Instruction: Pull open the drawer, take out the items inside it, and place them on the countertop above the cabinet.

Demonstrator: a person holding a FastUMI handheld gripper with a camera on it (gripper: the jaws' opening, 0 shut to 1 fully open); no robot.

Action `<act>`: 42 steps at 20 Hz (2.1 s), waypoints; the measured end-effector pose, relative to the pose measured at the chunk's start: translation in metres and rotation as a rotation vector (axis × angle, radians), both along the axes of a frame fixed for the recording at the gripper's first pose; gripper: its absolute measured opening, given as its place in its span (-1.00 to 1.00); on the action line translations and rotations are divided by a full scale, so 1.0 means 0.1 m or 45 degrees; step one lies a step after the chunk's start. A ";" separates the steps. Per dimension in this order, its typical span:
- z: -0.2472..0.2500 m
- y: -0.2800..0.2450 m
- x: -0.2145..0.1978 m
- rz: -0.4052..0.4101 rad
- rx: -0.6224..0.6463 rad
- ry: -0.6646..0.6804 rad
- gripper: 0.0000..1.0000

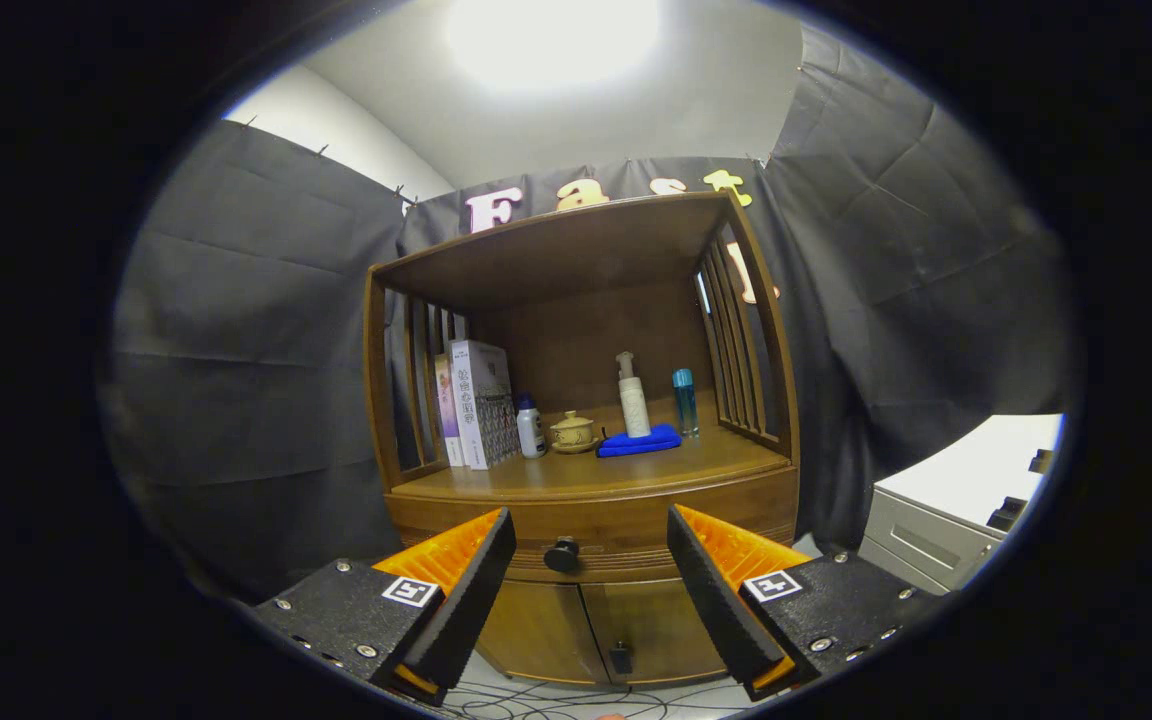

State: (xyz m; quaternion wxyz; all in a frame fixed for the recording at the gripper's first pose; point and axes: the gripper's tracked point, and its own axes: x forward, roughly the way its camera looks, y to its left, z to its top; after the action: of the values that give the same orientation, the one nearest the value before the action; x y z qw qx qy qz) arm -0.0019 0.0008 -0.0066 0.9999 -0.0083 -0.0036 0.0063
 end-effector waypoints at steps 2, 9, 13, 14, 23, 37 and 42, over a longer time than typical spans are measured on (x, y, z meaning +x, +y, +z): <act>-0.02 -0.03 0.03 -0.008 0.007 0.007 0.90; -0.04 0.07 0.20 -0.004 0.060 0.042 0.90; 0.10 0.19 0.40 0.004 0.038 0.004 0.90; 0.13 0.21 0.45 0.004 0.031 -0.009 0.90; -0.08 0.46 1.14 0.047 -0.054 0.041 0.91; -1.14 0.57 1.67 0.007 -0.061 0.392 0.75; -1.38 0.47 1.69 -0.038 -0.038 0.478 0.35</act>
State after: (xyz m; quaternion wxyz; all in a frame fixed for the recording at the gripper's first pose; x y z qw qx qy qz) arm 0.1672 0.0481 -0.1446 0.9828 -0.0217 0.1832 -0.0070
